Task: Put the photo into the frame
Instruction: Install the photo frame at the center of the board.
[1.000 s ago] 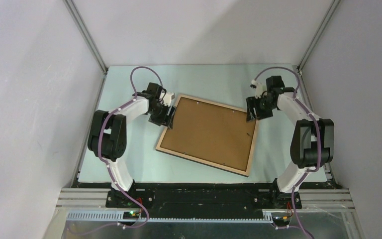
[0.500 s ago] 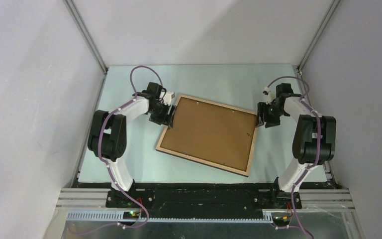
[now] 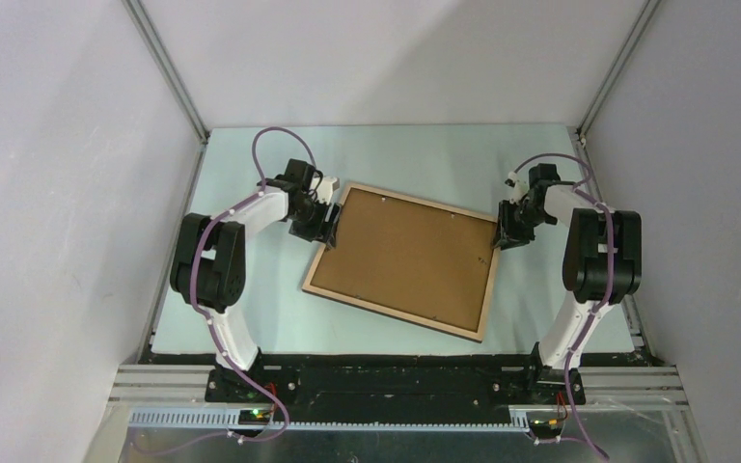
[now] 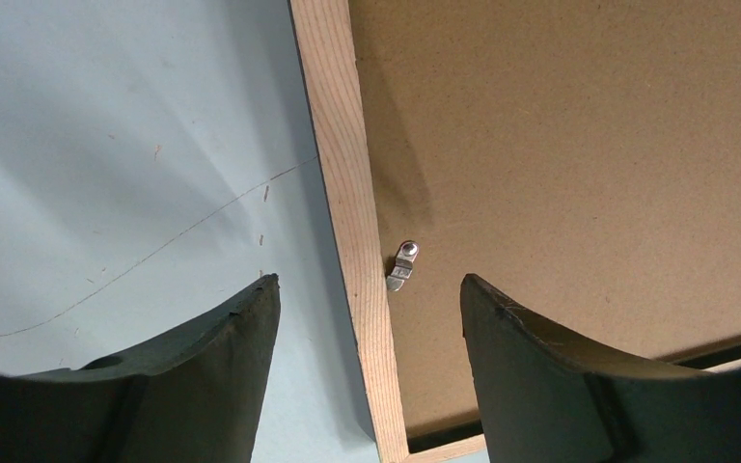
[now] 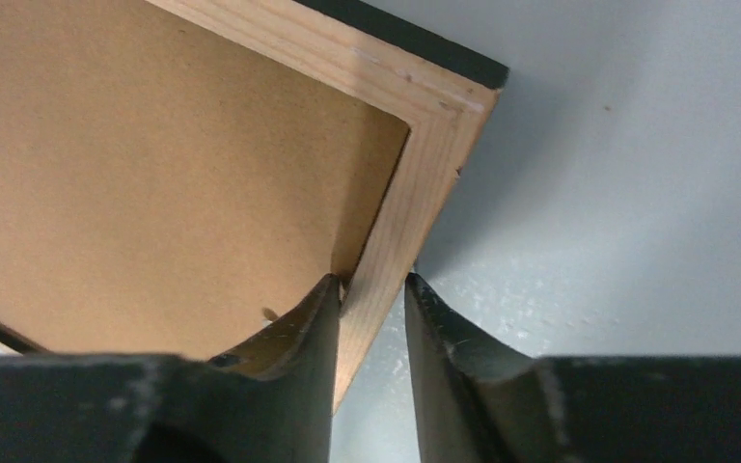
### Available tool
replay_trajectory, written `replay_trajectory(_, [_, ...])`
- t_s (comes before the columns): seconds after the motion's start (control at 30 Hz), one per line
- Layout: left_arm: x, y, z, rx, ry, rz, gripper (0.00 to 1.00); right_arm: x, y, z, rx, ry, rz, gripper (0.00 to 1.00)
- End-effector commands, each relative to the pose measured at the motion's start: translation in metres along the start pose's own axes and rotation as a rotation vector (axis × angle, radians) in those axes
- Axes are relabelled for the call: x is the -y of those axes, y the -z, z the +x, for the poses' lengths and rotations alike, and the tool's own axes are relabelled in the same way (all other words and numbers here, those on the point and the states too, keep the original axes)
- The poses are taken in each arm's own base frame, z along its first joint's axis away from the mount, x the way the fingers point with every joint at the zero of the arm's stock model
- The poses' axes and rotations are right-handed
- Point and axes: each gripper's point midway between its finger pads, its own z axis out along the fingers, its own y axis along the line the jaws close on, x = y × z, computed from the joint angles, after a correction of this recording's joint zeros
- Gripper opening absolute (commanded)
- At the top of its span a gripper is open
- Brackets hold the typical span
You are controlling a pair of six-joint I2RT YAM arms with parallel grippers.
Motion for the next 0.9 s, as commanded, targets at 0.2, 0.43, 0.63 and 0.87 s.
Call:
replay_trajectory(0.2, [0.01, 0.001, -0.011, 0.032, -0.037, 0.013, 0.71, 0.005, -0.01, -0.014, 0.026, 0.024, 0.002, 0.17])
replay_trajectory(0.43, [0.014, -0.008, 0.0, -0.003, -0.073, 0.005, 0.61, 0.001, -0.01, -0.018, 0.036, 0.063, 0.006, 0.13])
replay_trajectory(0.63, [0.011, -0.008, 0.002, -0.011, -0.088, -0.017, 0.57, -0.002, -0.011, -0.018, 0.034, 0.079, 0.005, 0.13])
replay_trajectory(0.87, [0.006, -0.012, 0.003, -0.025, -0.109, -0.056, 0.54, -0.003, -0.011, -0.017, 0.032, 0.078, -0.004, 0.13])
